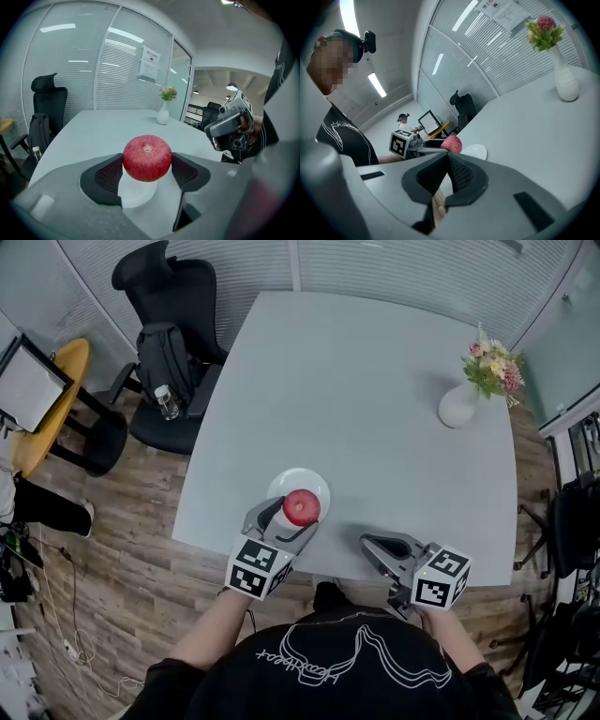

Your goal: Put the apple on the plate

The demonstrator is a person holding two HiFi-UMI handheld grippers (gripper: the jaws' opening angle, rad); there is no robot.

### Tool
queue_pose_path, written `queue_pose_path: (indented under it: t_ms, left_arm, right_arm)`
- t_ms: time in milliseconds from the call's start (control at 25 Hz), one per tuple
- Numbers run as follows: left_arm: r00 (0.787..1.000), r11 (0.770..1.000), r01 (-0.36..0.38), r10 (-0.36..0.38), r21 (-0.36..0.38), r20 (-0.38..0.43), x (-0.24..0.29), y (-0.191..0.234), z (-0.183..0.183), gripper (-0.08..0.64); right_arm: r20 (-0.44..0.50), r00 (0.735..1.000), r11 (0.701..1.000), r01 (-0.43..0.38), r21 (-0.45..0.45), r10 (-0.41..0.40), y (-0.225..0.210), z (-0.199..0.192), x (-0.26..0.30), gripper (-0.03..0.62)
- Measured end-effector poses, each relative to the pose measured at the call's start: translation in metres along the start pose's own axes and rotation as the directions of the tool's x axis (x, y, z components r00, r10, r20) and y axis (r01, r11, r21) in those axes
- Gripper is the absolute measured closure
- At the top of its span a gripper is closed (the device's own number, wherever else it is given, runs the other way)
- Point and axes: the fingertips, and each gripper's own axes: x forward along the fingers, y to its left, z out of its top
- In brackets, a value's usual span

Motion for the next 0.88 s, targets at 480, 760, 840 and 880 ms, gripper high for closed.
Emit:
queue_pose_path:
  t_ms: [480, 760, 840, 880]
  left_arm:
    - [0.994, 0.996, -0.059, 0.064, 0.066, -0.092, 0.051, 0.03, -0.042, 0.225]
    - [0.99, 0.995, -0.077, 0.085, 0.068, -0.116, 0.061, 0.039, -0.054, 0.225]
    - [0.989, 0.994, -0.081, 0.089, 0.074, -0.115, 0.061, 0.04, -0.055, 0.225]
    - [0.989, 0.993, -0.082, 0.091, 0.079, -0.113, 0.062, 0.04, -0.056, 0.225]
  right_arm:
    - [-0.012, 0.999, 0.997, 0.031, 0.068, -0.031, -0.026, -0.011, -0.003, 0.583]
    - [-0.011, 0.999, 0.994, 0.04, 0.106, -0.039, -0.031, -0.016, -0.005, 0.583]
    - [-0.019, 0.999, 0.992, 0.051, 0.119, -0.049, -0.035, -0.019, -0.006, 0.583]
    - [-0.019, 0.999, 0.991, 0.052, 0.127, -0.05, -0.036, -0.019, -0.007, 0.583]
